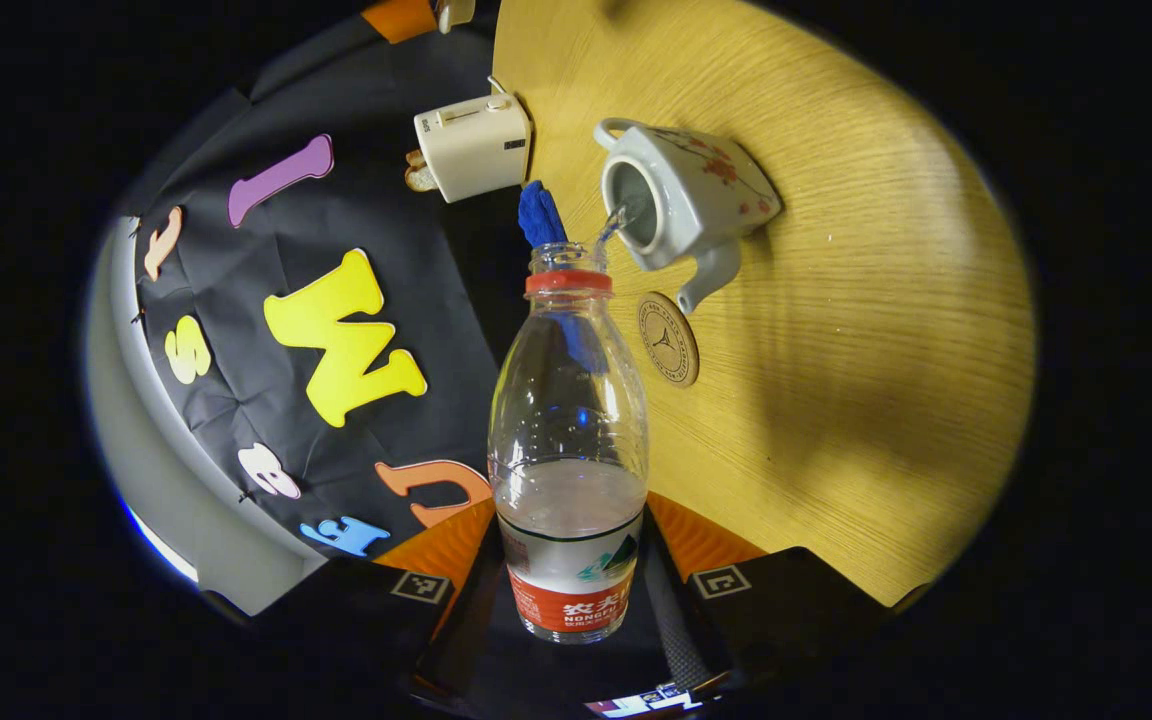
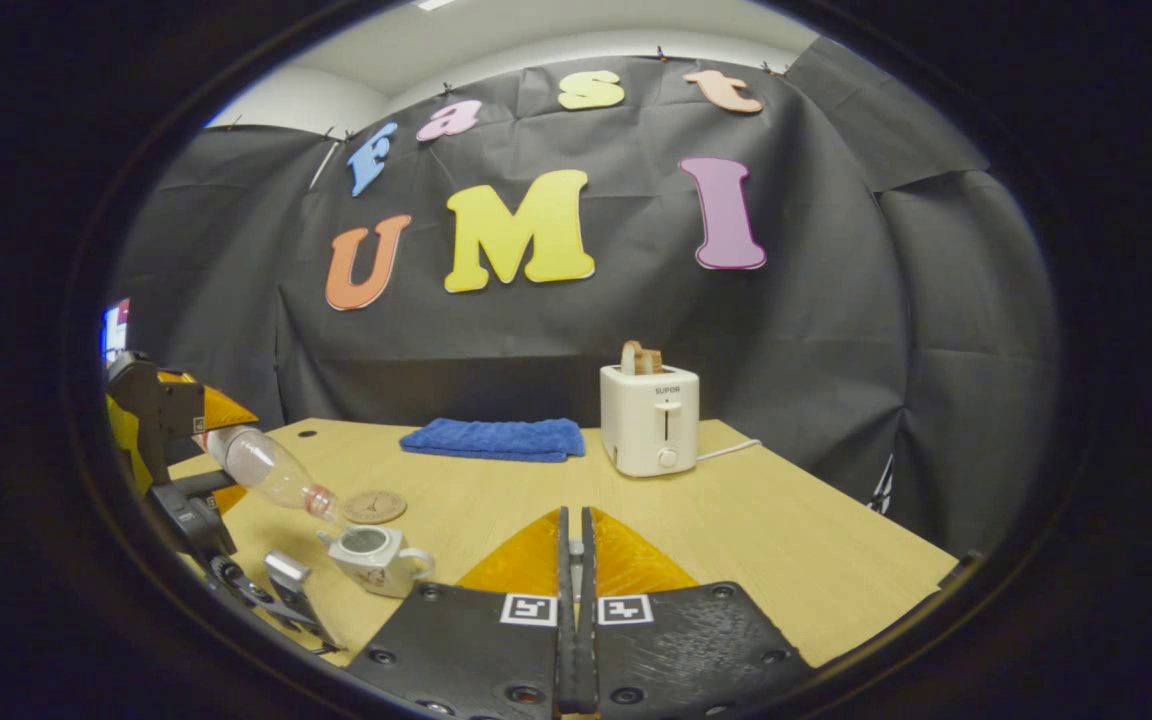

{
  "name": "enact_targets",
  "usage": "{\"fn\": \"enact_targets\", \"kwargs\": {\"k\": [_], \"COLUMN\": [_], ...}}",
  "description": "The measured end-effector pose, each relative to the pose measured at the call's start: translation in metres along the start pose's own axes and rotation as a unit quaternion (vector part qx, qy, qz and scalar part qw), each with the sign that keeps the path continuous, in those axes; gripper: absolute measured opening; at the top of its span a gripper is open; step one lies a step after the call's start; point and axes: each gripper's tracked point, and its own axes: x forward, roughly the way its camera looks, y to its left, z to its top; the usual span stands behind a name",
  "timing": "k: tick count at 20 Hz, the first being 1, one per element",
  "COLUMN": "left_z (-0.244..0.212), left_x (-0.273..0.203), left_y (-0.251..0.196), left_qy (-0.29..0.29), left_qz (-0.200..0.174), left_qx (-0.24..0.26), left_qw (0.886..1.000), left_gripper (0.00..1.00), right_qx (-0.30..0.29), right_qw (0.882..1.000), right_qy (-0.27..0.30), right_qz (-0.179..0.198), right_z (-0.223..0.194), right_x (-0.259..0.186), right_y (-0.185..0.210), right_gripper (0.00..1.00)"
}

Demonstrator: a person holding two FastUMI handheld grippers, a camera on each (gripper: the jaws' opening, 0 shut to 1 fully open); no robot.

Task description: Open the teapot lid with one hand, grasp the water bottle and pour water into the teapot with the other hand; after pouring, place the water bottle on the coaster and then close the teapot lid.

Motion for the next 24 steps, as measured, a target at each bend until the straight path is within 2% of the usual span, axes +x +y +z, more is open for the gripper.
{"fn": "enact_targets", "kwargs": {"k": [9, 10, 11, 12, 19, 24], "left_z": [0.003, 0.004, 0.005, 0.007, 0.011, 0.017], "left_x": [-0.006, -0.007, -0.008, -0.008, -0.009, -0.011], "left_y": [0.022, 0.023, 0.024, 0.024, 0.038, 0.043], "left_qy": [0.000, -0.001, 0.000, -0.001, 0.001, 0.003], "left_qz": [0.020, 0.022, 0.022, 0.021, 0.025, 0.028], "left_qx": [0.068, 0.072, 0.077, 0.081, 0.132, 0.147], "left_qw": [0.997, 0.997, 0.997, 0.996, 0.991, 0.989], "left_gripper": [0.73, 0.77, 0.73, 0.72, 0.73, 0.73], "right_qx": [-0.003, -0.002, -0.002, -0.002, 0.000, 0.002], "right_qw": [1.000, 1.000, 1.000, 1.000, 1.000, 1.000], "right_qy": [0.001, 0.001, 0.001, 0.001, 0.002, 0.003], "right_qz": [0.008, 0.009, 0.009, 0.009, 0.011, 0.012], "right_z": [0.000, 0.000, 0.000, 0.000, 0.000, 0.000], "right_x": [0.000, -0.001, -0.001, -0.001, -0.001, 0.000], "right_y": [0.003, 0.003, 0.003, 0.002, 0.000, -0.001], "right_gripper": [0.00, 0.00, 0.00, 0.00, 0.00, 0.00]}}
